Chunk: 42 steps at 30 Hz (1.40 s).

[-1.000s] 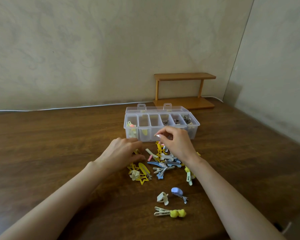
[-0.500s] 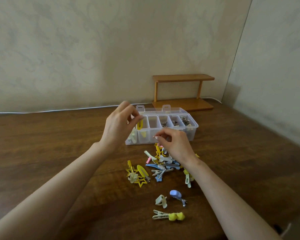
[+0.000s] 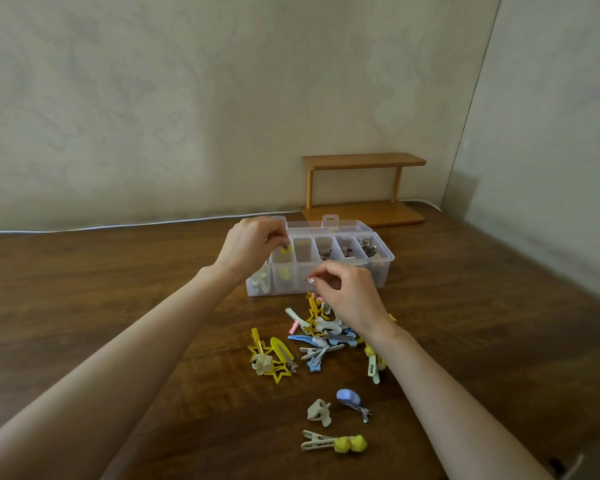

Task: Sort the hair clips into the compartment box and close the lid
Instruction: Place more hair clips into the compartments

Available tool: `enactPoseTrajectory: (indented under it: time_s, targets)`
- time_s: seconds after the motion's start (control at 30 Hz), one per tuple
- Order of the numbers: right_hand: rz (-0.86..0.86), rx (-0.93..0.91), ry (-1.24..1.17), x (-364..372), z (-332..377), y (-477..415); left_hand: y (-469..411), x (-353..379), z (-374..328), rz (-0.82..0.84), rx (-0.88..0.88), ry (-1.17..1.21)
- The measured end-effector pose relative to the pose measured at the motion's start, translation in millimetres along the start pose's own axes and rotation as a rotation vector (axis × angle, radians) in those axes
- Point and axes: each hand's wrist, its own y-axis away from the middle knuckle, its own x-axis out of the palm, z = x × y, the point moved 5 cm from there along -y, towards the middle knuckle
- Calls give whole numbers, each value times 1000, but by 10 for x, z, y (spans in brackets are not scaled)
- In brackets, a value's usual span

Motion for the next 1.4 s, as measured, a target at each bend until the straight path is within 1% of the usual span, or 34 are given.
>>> enactPoseTrajectory:
  time_s: [0.1,0.2,0.33,0.43,0.5,0.57,0.73,0.83,0.9,1.1,1.27,1.4]
  targets:
    - [15,-10,-3,11,24,7,101,16,14,22,40,-131]
    - [74,-21,25,40,52,12,227,-72,7,-24,76,-144]
    - [284,-99,94,150,178,73,434,-222,-30,-86,91,-152]
    - [436,-162,133,220,278,130,627,-318,-29,-103,57,-150]
    - [525,-175,133,252,308,161,753,-335,-9,-66,28,-111]
    - [594,-181,126,274,324,187,854,-308,29,7,-19,-44]
    - [707,-191,179,325,331,238,981,-160,121,267,-150,97]
    - [682,-217,246,345,326,234,1046,-76,118,432,-172,100]
    - [624,-261,291,328,339,213,1080,-37,105,479,-177,94]
    - [524,-257,239,288,314,176,1099,-5,92,444,-228,167]
    - [461,-282,258,314,287,144,1100,-53,172,352,-374,292]
    - [467,-304,290,351,322,164,1099,-114,227,260,-454,350]
